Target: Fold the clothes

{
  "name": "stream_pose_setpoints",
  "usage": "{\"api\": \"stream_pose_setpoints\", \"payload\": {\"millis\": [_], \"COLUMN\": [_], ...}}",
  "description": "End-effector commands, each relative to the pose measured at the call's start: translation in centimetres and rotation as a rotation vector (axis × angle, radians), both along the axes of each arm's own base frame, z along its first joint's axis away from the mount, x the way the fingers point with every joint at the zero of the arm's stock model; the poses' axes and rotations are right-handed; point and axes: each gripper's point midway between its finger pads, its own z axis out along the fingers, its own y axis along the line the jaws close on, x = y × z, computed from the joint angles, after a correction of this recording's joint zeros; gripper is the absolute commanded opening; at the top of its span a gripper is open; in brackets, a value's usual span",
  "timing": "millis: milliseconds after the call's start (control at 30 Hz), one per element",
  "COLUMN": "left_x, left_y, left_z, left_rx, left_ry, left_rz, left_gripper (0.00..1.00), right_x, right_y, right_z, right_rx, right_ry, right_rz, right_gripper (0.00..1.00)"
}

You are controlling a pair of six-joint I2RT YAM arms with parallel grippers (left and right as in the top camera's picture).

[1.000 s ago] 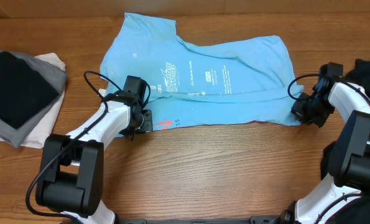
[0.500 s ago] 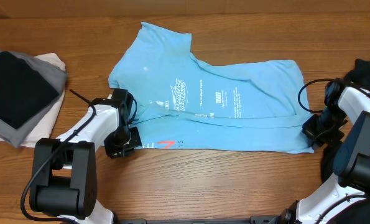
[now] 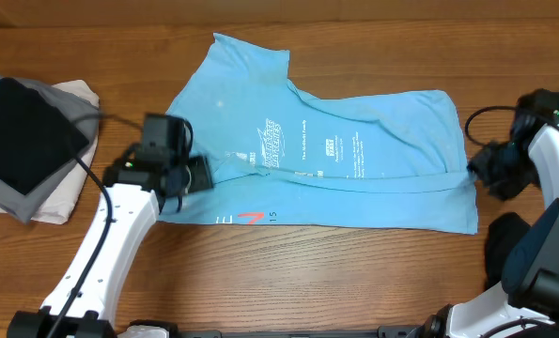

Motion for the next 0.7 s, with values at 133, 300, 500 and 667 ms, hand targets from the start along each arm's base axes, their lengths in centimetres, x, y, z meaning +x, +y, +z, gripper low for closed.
{"api": "stream_pose_setpoints", "payload": {"millis": [133, 300, 500, 667], "left_x": [9.0, 16.0, 24.6, 29.5], "left_y": [-1.0, -0.7, 1.1, 1.2], "left_z": [5.5, 5.7, 2.6, -1.6], "left_rx": [0.011, -0.024, 0.013, -0.005], "left_ry": [-0.219, -0.239, -0.276, -0.334], "left_rz": [-0.150, -0.189, -0.220, -0.227], "left_gripper": [0.77, 0.79, 0.80, 0.84], "right_x": [5.8, 6.0, 6.0, 5.9], "right_y": [2.7, 3.0, 3.3, 3.3], "right_z": [5.4, 5.5, 5.4, 5.4], "right_rx": [0.158, 0.164, 0.165, 0.166], "right_ry": [-0.298, -0.305, -0.303, -0.301], "right_rz": [0.190, 0.207, 0.214, 0.214], "right_gripper": [0.62, 0.62, 0.63, 0.63]}}
